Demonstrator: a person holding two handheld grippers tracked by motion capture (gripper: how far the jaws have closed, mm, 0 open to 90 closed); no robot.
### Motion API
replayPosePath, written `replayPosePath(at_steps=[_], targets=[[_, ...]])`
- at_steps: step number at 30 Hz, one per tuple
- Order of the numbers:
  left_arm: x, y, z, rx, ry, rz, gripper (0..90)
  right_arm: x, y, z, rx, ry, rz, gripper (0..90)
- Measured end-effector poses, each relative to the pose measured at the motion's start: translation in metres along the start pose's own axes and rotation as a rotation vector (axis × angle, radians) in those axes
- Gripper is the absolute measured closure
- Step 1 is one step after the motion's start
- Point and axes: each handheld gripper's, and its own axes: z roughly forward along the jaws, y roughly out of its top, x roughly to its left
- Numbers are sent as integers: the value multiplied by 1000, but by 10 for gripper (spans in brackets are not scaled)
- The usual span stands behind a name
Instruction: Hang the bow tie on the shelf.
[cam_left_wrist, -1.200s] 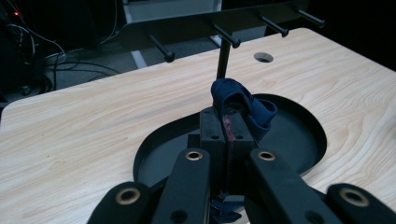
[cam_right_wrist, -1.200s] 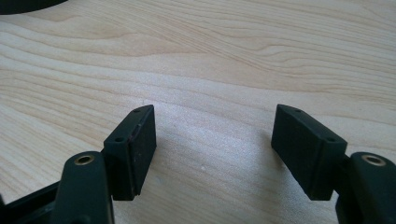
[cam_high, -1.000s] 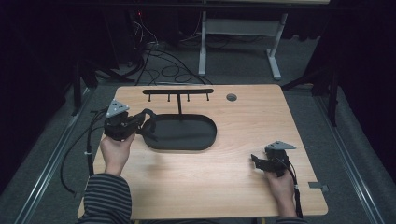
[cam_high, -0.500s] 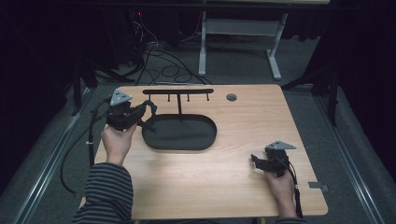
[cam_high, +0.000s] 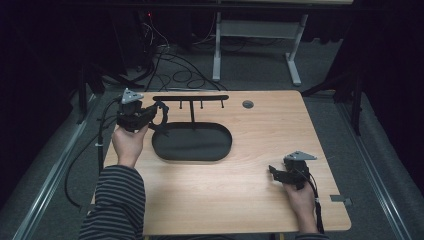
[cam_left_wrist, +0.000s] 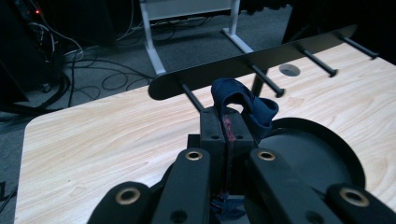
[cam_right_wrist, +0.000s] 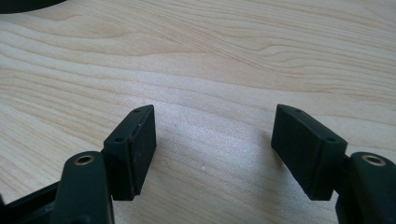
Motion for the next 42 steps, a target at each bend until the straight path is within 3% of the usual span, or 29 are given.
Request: replayPosePath(at_steps=[24, 42], targets=[[14, -5, 29, 24, 53, -64, 888, 0, 0, 0, -2, 3, 2, 323], [12, -6, 32, 53, 58, -56, 815, 0, 0, 0, -2, 2, 0, 322]])
